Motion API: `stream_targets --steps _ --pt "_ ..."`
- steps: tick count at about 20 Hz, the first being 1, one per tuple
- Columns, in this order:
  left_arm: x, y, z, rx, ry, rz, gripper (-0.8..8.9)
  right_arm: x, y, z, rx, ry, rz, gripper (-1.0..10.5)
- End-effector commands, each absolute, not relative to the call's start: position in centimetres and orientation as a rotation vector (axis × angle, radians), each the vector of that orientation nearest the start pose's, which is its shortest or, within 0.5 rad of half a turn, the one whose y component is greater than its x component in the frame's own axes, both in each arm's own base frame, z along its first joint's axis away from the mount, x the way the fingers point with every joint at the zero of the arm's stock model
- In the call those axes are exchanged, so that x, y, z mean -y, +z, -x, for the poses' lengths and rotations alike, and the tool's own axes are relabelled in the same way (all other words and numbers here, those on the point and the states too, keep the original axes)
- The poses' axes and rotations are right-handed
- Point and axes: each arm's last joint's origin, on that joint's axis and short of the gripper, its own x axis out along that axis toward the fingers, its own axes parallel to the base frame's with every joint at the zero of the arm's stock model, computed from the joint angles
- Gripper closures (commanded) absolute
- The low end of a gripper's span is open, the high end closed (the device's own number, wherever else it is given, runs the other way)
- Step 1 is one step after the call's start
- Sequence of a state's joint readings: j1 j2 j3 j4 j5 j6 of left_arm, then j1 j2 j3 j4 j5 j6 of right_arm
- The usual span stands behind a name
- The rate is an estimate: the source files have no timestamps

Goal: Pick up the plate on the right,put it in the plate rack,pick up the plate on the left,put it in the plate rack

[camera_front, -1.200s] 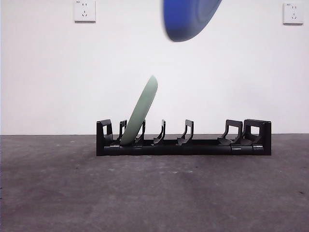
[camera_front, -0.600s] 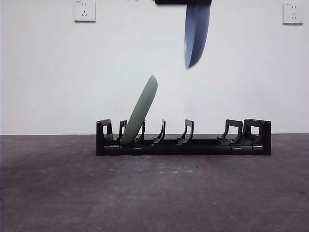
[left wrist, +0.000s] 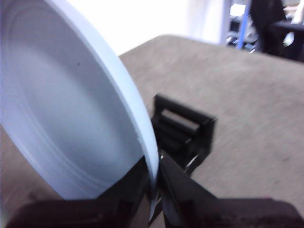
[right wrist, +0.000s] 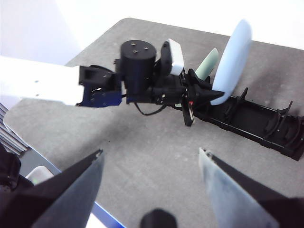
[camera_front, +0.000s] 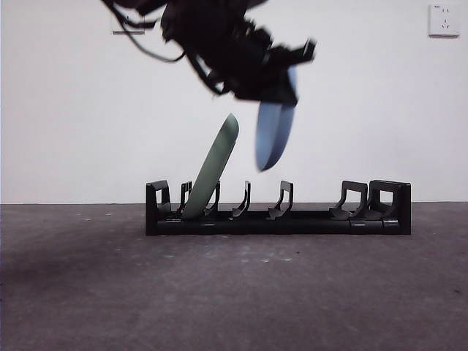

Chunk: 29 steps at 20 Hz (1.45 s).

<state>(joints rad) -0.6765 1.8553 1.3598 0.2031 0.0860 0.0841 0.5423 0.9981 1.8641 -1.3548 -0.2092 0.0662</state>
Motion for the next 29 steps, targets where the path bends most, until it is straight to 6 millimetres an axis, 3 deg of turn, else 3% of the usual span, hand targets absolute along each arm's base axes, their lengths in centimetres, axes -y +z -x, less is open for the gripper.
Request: stream_targets --steps 1,16,26,27,29 --pt "26.9 25.6 -34.3 -0.269 -0.777 -0.161 8.22 -4.4 50.2 -6.1 -0.542 0.721 0.040 6.0" --pt "27.0 21.8 -35.3 -0.390 -0.782 -0.193 8.22 -5.2 48.4 -7.4 -0.628 0.716 0.066 6.0" --pt "26.8 20.7 -35.0 -0.476 -0.758 -0.276 8.13 -5.4 47.7 -7.8 -0.656 0.715 0.079 6.0" --pt "26.8 20.6 -35.0 -0.487 -0.759 -0.278 7.96 -5.4 47.7 -7.8 -0.656 0.715 0.079 6.0" --pt "27.0 20.6 -34.8 -0.489 -0.780 -0.275 6.55 -5.4 47.7 -7.8 -0.655 0.715 0.078 6.0"
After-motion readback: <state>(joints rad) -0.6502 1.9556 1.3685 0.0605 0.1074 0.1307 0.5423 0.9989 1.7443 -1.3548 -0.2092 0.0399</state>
